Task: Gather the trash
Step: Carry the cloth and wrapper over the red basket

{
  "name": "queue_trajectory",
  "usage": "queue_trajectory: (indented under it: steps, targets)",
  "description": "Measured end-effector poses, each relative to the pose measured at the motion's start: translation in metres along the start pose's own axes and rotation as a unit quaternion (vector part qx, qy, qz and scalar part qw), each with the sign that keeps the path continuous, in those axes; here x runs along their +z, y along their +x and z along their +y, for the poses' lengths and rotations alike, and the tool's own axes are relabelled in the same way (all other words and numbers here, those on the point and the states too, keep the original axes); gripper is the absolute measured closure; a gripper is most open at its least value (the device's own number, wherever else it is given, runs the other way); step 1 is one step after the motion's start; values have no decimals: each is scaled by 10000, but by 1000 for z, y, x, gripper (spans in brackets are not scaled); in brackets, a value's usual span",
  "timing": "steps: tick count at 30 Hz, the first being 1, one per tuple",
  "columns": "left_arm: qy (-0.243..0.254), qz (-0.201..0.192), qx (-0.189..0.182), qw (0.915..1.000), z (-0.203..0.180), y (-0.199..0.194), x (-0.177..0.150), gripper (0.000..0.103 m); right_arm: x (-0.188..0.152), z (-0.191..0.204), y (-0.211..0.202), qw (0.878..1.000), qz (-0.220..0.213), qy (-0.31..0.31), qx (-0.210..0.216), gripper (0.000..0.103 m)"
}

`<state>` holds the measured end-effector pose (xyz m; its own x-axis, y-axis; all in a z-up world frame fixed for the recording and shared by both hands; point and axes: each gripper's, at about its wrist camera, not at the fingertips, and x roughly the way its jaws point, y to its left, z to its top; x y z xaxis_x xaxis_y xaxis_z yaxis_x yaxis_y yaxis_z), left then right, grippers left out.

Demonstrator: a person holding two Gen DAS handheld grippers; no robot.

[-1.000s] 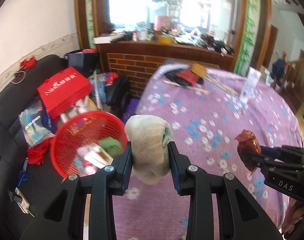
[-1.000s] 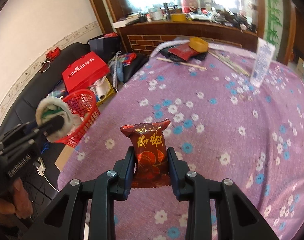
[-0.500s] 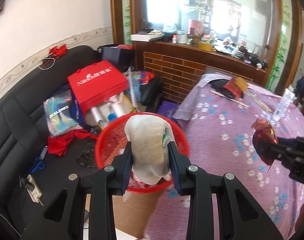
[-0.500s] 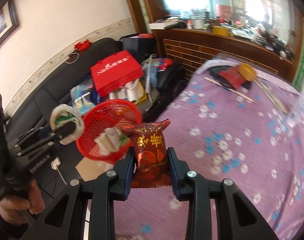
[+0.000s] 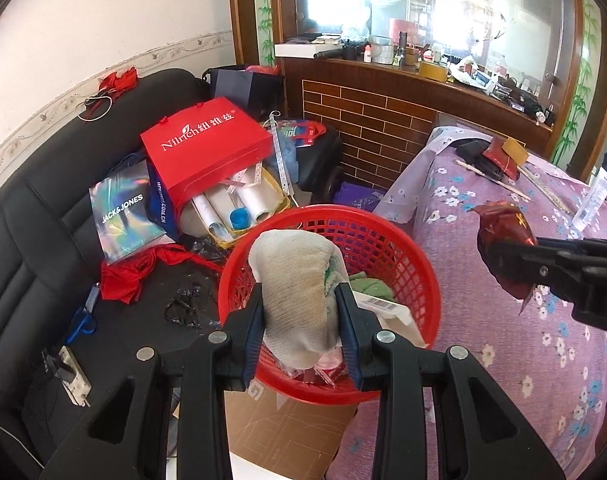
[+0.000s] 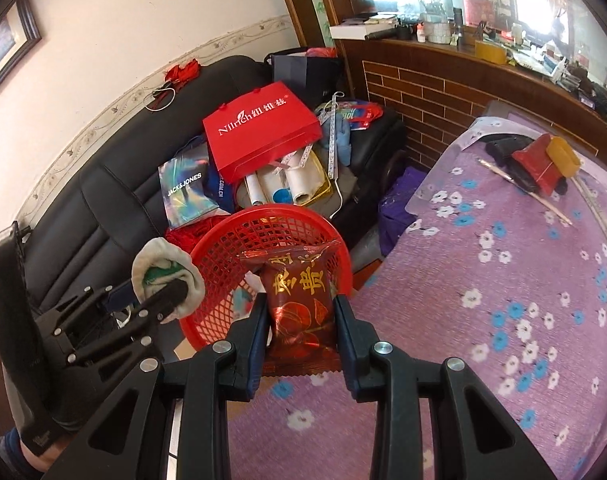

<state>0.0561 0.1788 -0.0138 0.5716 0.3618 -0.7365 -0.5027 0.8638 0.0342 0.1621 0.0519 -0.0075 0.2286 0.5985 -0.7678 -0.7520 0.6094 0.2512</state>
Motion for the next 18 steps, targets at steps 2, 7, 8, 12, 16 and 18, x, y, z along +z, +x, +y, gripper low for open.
queue_trajectory:
  steps: [2,7,8,12,16,18]
  targets:
    - [6,22,-20,10000,2,4,1,70,4,1,6,10000,36,4,-28,68]
    - [-6,82,-50,10000,7,16,5,70,13,3,21,9999,137,38,-55,68]
    - [-8,94,-59,9999,8,19,5,70,15,3,24,9998,160,50,-58,68]
    - [-11,146,-71,9999,11,26,6,70,20,4,34,9997,226,109,-60,68]
    - [5,183,-92,9998,12,31,6,70,25,3,45,9994,292,180,-54,68]
    - [18,196,-99,9998,12,34,6,70,27,3,49,9993,315,216,-52,68]
